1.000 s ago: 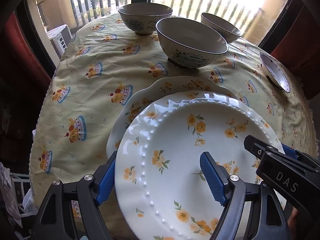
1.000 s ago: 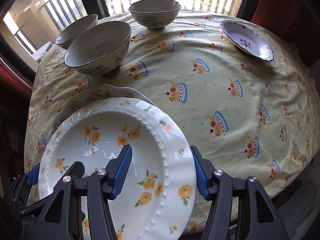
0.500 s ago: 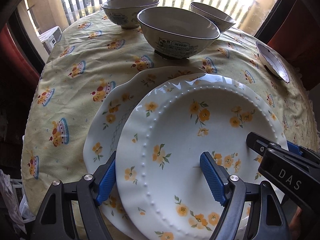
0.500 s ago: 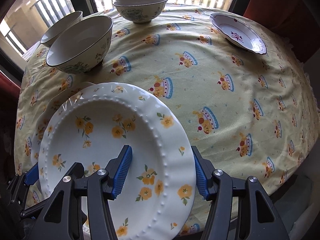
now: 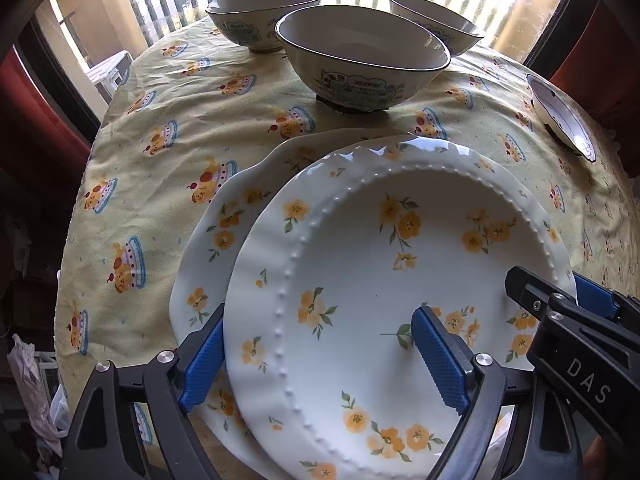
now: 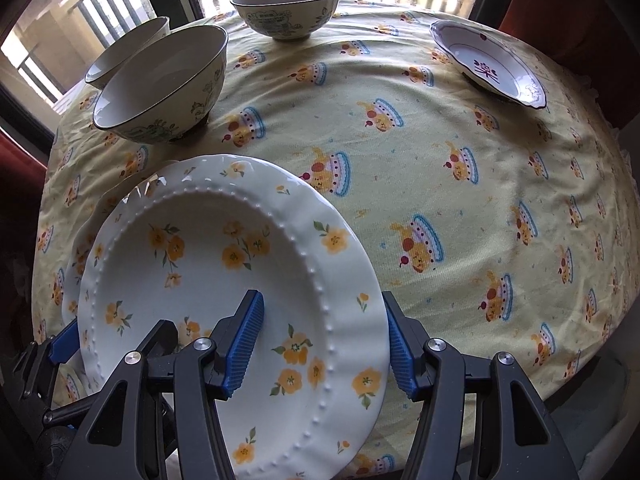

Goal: Organize plates and bowls
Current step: 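Lower the dotted-rim plate onto the flowered plate and open both tools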

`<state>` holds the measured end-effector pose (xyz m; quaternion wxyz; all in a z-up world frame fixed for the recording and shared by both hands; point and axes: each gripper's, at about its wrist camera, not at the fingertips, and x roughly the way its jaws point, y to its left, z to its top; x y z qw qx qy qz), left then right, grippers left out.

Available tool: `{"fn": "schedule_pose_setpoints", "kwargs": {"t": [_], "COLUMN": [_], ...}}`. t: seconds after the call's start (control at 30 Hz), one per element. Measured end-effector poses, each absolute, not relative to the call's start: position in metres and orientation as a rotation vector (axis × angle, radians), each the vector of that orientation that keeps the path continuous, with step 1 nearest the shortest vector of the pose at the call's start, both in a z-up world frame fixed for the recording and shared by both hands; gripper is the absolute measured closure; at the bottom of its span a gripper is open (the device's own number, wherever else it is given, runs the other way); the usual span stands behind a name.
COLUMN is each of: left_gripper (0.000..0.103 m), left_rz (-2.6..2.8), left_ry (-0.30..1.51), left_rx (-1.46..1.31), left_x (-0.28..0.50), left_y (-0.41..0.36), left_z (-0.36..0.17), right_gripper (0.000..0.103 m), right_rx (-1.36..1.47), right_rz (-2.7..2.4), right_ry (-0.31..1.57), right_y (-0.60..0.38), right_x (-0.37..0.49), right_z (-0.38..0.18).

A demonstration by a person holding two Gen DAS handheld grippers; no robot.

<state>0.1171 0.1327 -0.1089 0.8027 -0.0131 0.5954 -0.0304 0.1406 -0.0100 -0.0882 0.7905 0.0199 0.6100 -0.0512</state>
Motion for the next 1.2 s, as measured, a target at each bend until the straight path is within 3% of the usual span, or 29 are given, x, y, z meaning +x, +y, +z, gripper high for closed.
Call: {"fn": "schedule_pose_setpoints", "kwargs": {"t": [0.23, 0.33, 0.37, 0.4, 0.97, 1.2], "left_gripper": [0.008, 0.008, 0.008, 0.008, 0.009, 0.008], "left_rz": [-0.044, -0.045, -0.046, -0.046, -0.074, -0.119], "left_ry": [1.221, 1.211, 1.212, 1.213, 1.230, 1.207], "left_rx": [0.087, 0.087, 0.088, 0.086, 0.075, 0.067], "left_x": [0.120, 0.119, 0.118, 0.118, 0.114, 0.114], "left_y": [0.127, 0.131, 0.132, 0.134, 0.152, 0.150], "left_z": [-0.099, -0.095, -0.095, -0.094, -0.091, -0.076], "right_gripper": [0.041, 0.047, 0.056, 0.057, 0.057, 0.050], "right_rx": [0.033, 0.031, 0.032, 0.025, 0.028, 0.064], "right_rz": [-0.110, -0.087, -0.079, -0.084, -0.121, -0.117], "right_ry": [1.301, 1.304, 1.304, 1.306, 1.347, 1.309], "right_y": [-0.012, -0.009, -0.008, -0.007, 0.011, 0.010], "right_x": [0.142, 0.143, 0.143, 0.144, 0.143, 0.134], "right_z": [-0.084, -0.084, -0.084, -0.085, -0.094, -0.076]}}
